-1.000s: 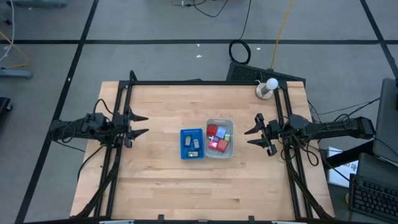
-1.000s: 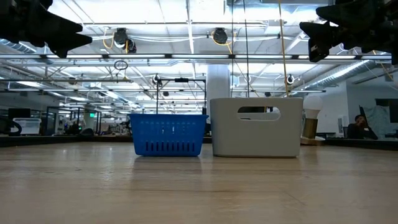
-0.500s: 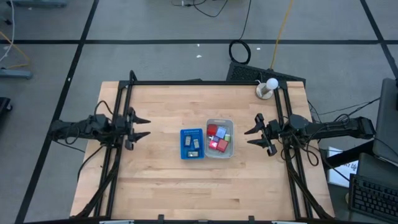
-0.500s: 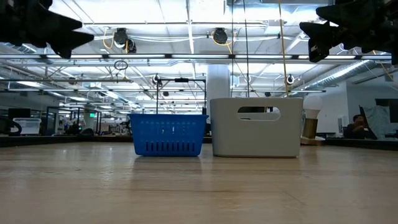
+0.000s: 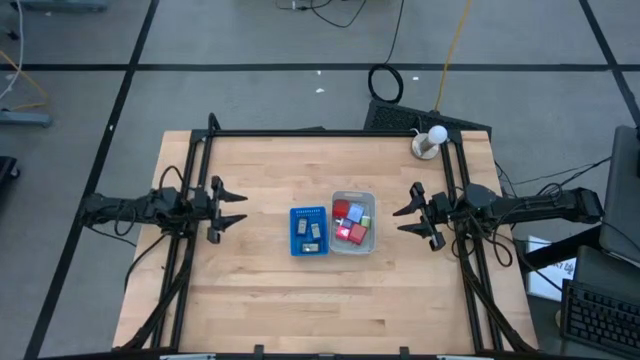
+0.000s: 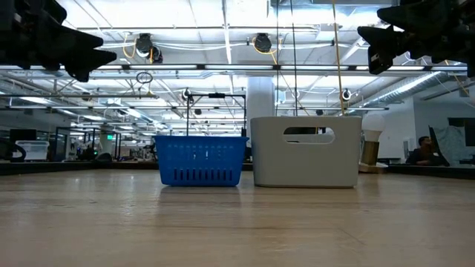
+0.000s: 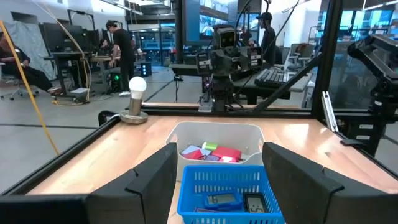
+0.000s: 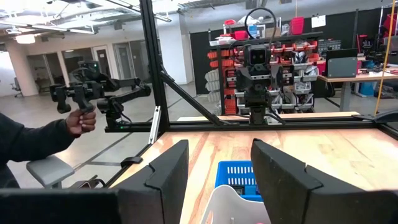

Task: Pick & Place Office items
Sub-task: Return to Home Position

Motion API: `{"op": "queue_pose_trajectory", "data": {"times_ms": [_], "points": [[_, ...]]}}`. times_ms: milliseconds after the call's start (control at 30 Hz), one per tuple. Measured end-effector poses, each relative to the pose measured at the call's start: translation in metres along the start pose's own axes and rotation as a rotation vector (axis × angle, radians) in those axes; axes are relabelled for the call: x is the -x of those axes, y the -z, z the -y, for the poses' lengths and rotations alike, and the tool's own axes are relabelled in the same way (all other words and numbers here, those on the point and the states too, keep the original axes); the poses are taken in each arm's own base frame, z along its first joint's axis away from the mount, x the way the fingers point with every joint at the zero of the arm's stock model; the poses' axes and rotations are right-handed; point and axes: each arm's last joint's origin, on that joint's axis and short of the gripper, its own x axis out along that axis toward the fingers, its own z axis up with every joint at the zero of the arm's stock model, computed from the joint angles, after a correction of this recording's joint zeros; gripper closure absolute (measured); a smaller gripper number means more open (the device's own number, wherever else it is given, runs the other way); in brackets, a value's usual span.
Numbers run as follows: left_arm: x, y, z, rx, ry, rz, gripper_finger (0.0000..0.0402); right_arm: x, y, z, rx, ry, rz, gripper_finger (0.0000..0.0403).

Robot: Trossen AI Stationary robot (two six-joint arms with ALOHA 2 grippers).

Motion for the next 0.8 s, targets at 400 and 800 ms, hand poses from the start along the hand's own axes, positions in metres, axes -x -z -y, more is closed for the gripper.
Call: {"op": "queue_pose_trajectory", "data": {"times_ms": [400,800], "points": [[-0.004,0.015,0.003,-0.046,0.061,0.024,0.0162,0.0,0.0,0.0,0.0,0.0,0.0,0.0238],[-0.004,0.018,0.002,-0.044,0.036,-0.009,0.0162,0.0,0.0,0.0,-0.001,0.001,-0.003,0.0238]]}}
